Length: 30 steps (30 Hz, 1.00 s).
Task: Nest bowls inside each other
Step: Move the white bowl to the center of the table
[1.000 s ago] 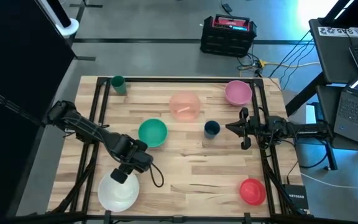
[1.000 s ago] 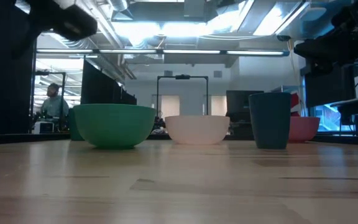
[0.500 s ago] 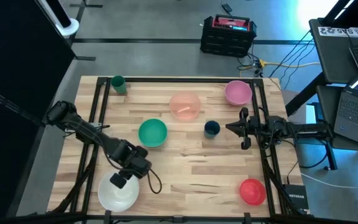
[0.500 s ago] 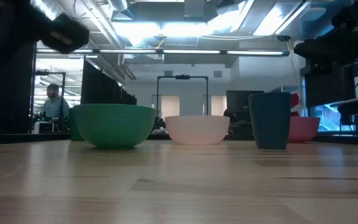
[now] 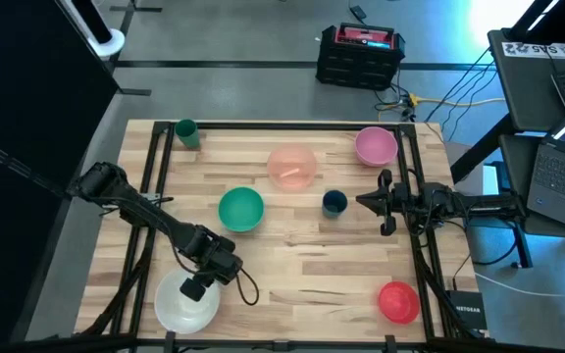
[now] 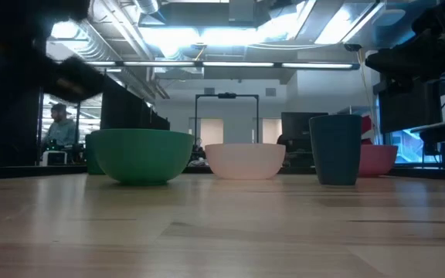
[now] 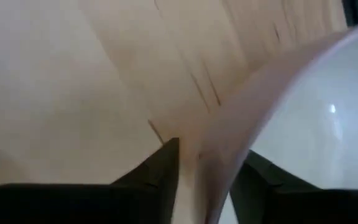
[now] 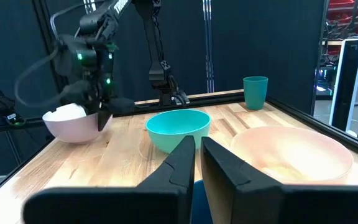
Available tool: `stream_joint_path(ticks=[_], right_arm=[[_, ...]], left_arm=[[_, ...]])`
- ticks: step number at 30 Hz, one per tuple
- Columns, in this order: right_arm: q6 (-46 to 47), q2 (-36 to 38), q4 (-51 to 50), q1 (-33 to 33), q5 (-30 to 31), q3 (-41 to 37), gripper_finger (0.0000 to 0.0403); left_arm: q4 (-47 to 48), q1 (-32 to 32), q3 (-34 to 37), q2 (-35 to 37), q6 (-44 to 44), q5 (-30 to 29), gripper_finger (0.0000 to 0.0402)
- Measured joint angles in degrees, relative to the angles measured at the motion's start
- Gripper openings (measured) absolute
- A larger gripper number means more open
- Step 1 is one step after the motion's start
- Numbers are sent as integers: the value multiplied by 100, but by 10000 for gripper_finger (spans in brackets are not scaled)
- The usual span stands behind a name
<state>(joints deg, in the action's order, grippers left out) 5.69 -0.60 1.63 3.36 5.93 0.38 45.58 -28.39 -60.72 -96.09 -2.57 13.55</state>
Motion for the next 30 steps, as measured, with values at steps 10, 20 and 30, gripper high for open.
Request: stream_joint_path(ticks=[10,20,30], right_arm=[[0,-2,0,0,0,2,12],[0,-2,-2,0,-13,2,12],[-2,0,-2,0,-17,2,12]], left_arm=[[-31,632,-587,-283,-693,-13,15],[68,2218,-2123,-1074,-1833,-283,7],[649,2991,-4399,-2826,-2992,-275,7]])
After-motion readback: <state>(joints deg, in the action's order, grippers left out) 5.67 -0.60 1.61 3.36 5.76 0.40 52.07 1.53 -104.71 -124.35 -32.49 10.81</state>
